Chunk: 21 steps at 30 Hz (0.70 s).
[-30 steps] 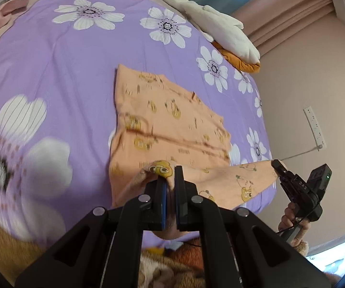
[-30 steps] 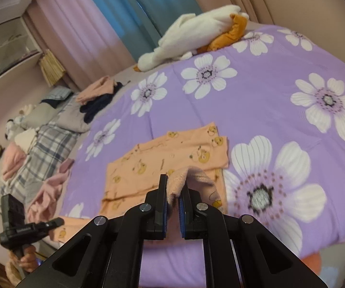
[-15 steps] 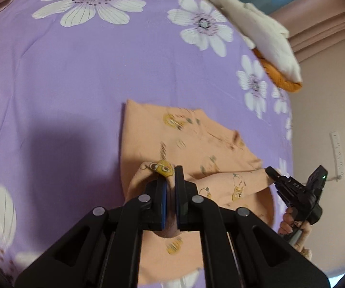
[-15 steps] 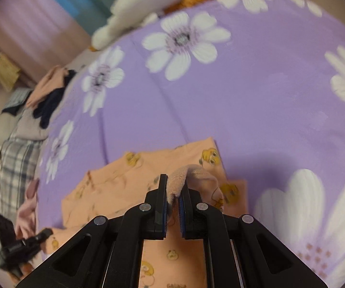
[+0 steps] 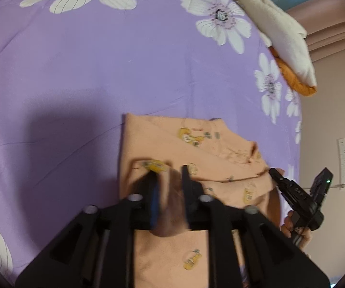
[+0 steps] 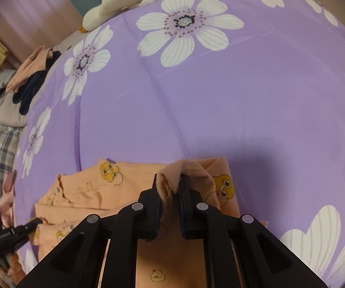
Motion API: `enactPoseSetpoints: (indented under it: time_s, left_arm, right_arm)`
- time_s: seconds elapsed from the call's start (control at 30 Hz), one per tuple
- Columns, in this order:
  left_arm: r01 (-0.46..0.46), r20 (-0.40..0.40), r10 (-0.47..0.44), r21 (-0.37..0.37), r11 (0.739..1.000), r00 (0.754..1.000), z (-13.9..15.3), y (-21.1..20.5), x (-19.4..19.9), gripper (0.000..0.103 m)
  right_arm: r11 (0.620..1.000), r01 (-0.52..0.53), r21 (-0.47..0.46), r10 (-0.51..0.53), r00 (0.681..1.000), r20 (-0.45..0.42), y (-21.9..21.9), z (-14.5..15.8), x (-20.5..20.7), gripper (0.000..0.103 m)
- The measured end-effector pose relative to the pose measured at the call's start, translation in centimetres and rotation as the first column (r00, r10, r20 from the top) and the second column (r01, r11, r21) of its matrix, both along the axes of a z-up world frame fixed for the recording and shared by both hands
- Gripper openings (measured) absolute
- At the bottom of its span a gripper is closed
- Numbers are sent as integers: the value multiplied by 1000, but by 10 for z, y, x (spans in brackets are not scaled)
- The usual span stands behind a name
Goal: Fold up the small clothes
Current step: 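Lower the folded hem onto the garment and open both grippers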
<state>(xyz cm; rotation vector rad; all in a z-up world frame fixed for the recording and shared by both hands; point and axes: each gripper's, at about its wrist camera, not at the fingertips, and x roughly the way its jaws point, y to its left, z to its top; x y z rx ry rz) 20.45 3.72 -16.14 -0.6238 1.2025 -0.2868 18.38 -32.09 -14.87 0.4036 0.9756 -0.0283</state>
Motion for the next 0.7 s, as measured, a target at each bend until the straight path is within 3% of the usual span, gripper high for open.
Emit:
enactPoseSetpoints:
  time_s: [0.03, 0.1, 0.17, 0.27, 0.3, 0.43, 0.53, 0.7]
  left_arm:
    - [-8, 18, 8, -12, 1000, 1000, 7, 3, -4, 47]
    - [-45, 81, 42, 31, 999, 996, 25, 6, -11, 62]
    - [-61, 140, 47, 102, 993, 989, 43, 9, -21, 61]
    - [-33, 181, 14, 98, 995, 983, 61, 10, -42, 61]
    - [-19, 182, 2, 96, 995, 983, 63, 8, -46, 58]
    - [59, 151, -75, 111, 992, 986, 58, -13, -74, 25]
    - [134, 90, -138, 55, 990, 986, 37, -31, -82, 22]
    - [123, 47, -128, 98, 988, 991, 13, -44, -67, 22]
  right_arm:
    - [1000, 1, -5, -1, 1000, 14, -1, 4, -3, 21]
    - [1000, 15, -21, -14, 999, 48, -2, 14, -9, 35]
    - [1000, 19, -22, -17, 996, 85, -3, 24, -18, 40]
    - [1000, 24, -1, -24, 993, 112, -6, 33, -35, 40]
    - [1000, 10, 1, -10, 993, 120, -4, 34, -40, 40]
    - [997, -81, -5, 81, 993, 84, 20, 22, -48, 39]
    - [989, -150, -13, 151, 988, 40, 37, 8, -45, 30]
    - [977, -203, -67, 202, 979, -18, 58, -10, -24, 30]
